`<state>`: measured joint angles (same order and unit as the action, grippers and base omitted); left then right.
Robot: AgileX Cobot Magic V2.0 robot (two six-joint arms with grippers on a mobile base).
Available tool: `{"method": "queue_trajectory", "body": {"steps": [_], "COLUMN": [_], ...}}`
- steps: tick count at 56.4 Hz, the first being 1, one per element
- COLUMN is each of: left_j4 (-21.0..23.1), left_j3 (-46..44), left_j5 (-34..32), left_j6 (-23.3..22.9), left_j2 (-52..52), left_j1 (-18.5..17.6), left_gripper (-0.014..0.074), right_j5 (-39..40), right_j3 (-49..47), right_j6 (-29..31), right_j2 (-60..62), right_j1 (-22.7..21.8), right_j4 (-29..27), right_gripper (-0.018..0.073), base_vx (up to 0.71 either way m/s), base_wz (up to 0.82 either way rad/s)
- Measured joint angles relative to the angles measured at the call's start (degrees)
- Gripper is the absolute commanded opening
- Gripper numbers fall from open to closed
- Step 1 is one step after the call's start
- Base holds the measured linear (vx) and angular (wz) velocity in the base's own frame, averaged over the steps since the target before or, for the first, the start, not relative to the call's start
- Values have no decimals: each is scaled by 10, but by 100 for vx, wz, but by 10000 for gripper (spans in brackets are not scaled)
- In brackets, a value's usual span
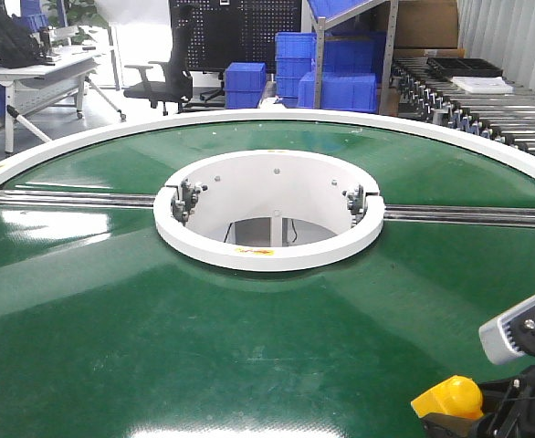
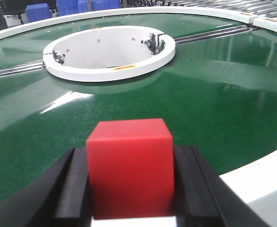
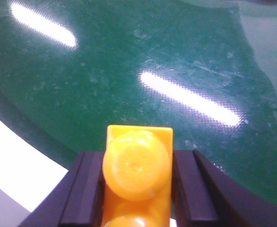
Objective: Pick red and yellow blocks into blue bin
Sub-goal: 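Lift the red cube with the left gripper toward the robot, then drive the base away from the conveyor table holding both blocks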
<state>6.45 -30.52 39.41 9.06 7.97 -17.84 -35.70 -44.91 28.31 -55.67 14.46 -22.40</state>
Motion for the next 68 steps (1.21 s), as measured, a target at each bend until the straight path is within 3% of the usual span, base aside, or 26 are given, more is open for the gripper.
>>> {"method": "queue_trajectory", "body": {"steps": [31,68], "left_j4": [0,0], "left_j3": [0,0], "left_j5": [0,0], "left_j6": [0,-1], "left_j2": [0,0], "left_j1": [0,0], "left_gripper": [286,286], "right_j5": [0,0], "right_j3": [0,0], "right_j6": [0,0], "right_j2": [0,0], "right_j1": [0,0], "right_j4": [0,0], "right_gripper": [256,256], "base_vx": [-4,-11], "base_wz": [15,62]}}
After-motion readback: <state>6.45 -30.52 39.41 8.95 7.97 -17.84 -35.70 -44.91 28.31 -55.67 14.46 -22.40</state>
